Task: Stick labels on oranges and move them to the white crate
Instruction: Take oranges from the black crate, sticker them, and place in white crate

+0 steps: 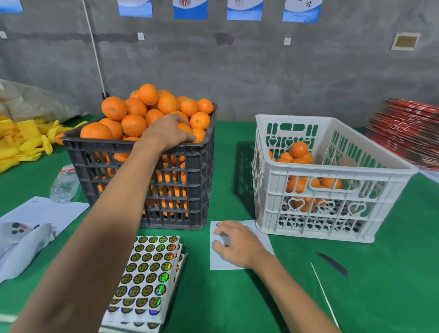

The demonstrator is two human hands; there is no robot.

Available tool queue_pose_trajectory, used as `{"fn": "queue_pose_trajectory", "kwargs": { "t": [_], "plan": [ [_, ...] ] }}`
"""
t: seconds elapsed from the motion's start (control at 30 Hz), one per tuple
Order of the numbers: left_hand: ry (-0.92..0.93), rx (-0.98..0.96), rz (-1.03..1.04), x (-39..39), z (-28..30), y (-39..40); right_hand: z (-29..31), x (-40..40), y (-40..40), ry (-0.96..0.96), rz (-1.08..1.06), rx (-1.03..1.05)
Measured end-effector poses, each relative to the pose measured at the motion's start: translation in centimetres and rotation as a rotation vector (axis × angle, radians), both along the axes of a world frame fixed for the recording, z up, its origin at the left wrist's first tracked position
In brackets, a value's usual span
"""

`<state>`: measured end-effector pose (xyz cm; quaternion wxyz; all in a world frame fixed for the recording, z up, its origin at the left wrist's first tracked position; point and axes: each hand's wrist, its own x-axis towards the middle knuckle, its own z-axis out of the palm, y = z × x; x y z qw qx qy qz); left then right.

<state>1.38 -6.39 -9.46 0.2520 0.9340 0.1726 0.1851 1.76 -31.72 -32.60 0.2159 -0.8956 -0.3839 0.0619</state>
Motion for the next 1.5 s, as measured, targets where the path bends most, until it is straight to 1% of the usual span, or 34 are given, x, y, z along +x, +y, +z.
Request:
{"fn": "queue_pose_trajectory", "kwargs": {
  "t": [0.07,0.23,0.33,0.4,0.57,0.63,0.67,0.7,0.77,0.8,0.87,0.93,1.0,1.03,1.1,1.23,1.37,1.4,1.5],
  "plan": [
    [0.013,-0.02,0.011,0.0,0.0,0.1,0.6,-0.6,0.0,-0.047,-0.028,-0.021],
    [0.048,-0.046,0.049,-0.1,-0.1,0.1,1.2,-2.1,0.0,-0.233,-0.031,-0.149],
    [0.058,-0.039,0.059,-0.1,0.0,0.1,1.6,-3.0,0.1,-0.296,-0.091,-0.218],
    [0.059,-0.039,0.065,-0.2,0.0,0.0,1.9,-3.5,0.2,-0.321,-0.167,-0.27],
    [0.056,-0.038,0.072,-0.4,0.0,-0.2,3.1,-4.3,1.2,-0.297,-0.292,-0.383],
    [0.053,-0.035,0.072,-0.5,0.1,-0.3,3.7,-4.6,2.1,-0.369,-0.271,-0.321],
    [0.051,-0.031,0.073,-0.5,0.1,-0.4,3.9,-4.9,2.8,-0.399,-0.196,-0.239],
    [0.051,-0.026,0.075,-0.5,0.1,-0.4,4.0,-5.3,3.4,-0.389,-0.083,-0.143],
    [0.054,-0.017,0.084,-0.6,0.1,-0.4,4.2,-6.4,4.9,-0.263,0.149,0.014],
    [0.056,-0.015,0.086,-0.6,0.1,-0.4,4.0,-7.0,5.6,-0.196,0.234,0.056],
    [0.057,-0.009,0.086,-0.7,0.1,-0.4,3.2,-7.9,7.1,-0.065,0.333,0.069],
    [0.053,0.001,0.086,-0.7,0.1,-0.5,2.2,-8.4,8.1,0.013,0.376,-0.005],
    [0.049,0.011,0.091,-0.7,0.1,-0.5,1.3,-8.3,8.5,0.009,0.389,-0.075],
    [0.051,0.015,0.094,-0.8,0.1,-0.5,1.0,-8.3,8.4,0.017,0.382,-0.075],
    [0.055,0.016,0.098,-0.8,0.1,-0.5,0.9,-8.1,8.2,0.027,0.352,-0.037],
    [0.055,0.024,0.105,-0.8,0.1,-0.6,1.8,-7.1,7.5,-0.014,0.243,0.025],
    [0.048,0.028,0.111,-0.8,0.0,-0.5,3.9,-4.9,4.4,-0.005,0.172,0.114],
    [0.047,0.03,0.113,-0.8,0.0,-0.5,4.4,-4.2,3.4,-0.023,0.161,0.088],
    [0.05,0.03,0.119,-0.7,0.0,-0.6,5.7,-2.1,0.7,-0.13,0.088,-0.089]
  ]
}}
